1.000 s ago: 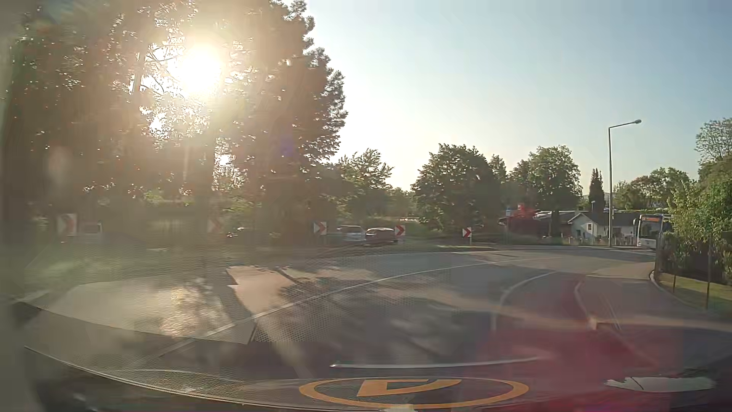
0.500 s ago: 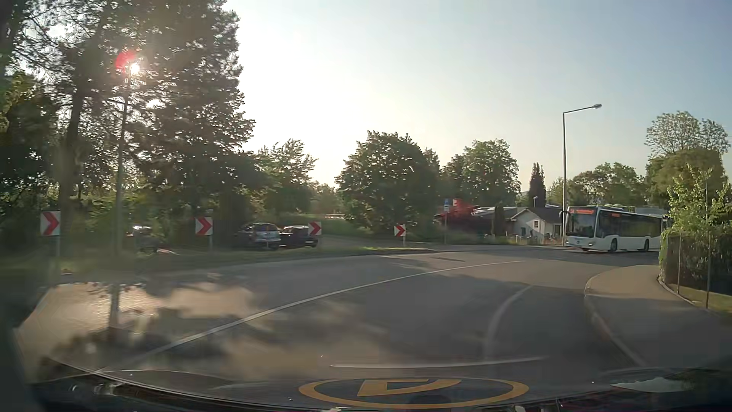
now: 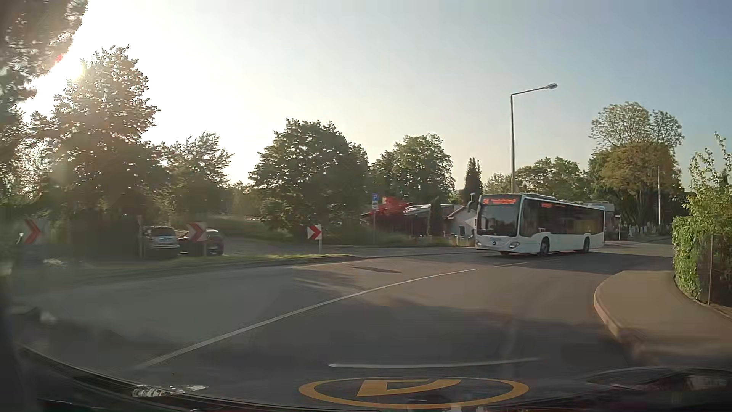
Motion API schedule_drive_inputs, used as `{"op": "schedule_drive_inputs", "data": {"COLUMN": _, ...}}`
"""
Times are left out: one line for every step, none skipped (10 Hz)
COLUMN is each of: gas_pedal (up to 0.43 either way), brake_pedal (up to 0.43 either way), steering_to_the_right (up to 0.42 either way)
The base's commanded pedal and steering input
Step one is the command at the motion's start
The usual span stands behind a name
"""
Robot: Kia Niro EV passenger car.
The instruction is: Follow the waypoints while adhering to traffic rules and regulations
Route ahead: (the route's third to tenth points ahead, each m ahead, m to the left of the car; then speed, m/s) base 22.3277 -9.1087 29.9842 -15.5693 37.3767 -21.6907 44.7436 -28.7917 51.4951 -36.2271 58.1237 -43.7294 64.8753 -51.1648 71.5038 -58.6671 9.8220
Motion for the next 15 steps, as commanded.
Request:
{"op": "schedule_drive_inputs", "data": {"gas_pedal": 0.039, "brake_pedal": 0.0, "steering_to_the_right": 0.149}}
{"op": "schedule_drive_inputs", "data": {"gas_pedal": 0.047, "brake_pedal": 0.0, "steering_to_the_right": 0.152}}
{"op": "schedule_drive_inputs", "data": {"gas_pedal": 0.047, "brake_pedal": 0.0, "steering_to_the_right": 0.155}}
{"op": "schedule_drive_inputs", "data": {"gas_pedal": 0.047, "brake_pedal": 0.0, "steering_to_the_right": 0.159}}
{"op": "schedule_drive_inputs", "data": {"gas_pedal": 0.047, "brake_pedal": 0.0, "steering_to_the_right": 0.162}}
{"op": "schedule_drive_inputs", "data": {"gas_pedal": 0.087, "brake_pedal": 0.0, "steering_to_the_right": 0.164}}
{"op": "schedule_drive_inputs", "data": {"gas_pedal": 0.087, "brake_pedal": 0.0, "steering_to_the_right": 0.164}}
{"op": "schedule_drive_inputs", "data": {"gas_pedal": 0.13, "brake_pedal": 0.0, "steering_to_the_right": 0.163}}
{"op": "schedule_drive_inputs", "data": {"gas_pedal": 0.138, "brake_pedal": 0.0, "steering_to_the_right": 0.162}}
{"op": "schedule_drive_inputs", "data": {"gas_pedal": 0.15, "brake_pedal": 0.0, "steering_to_the_right": 0.159}}
{"op": "schedule_drive_inputs", "data": {"gas_pedal": 0.15, "brake_pedal": 0.0, "steering_to_the_right": 0.157}}
{"op": "schedule_drive_inputs", "data": {"gas_pedal": 0.15, "brake_pedal": 0.0, "steering_to_the_right": 0.154}}
{"op": "schedule_drive_inputs", "data": {"gas_pedal": 0.157, "brake_pedal": 0.0, "steering_to_the_right": 0.151}}
{"op": "schedule_drive_inputs", "data": {"gas_pedal": 0.157, "brake_pedal": 0.0, "steering_to_the_right": 0.15}}
{"op": "schedule_drive_inputs", "data": {"gas_pedal": 0.177, "brake_pedal": 0.0, "steering_to_the_right": 0.145}}
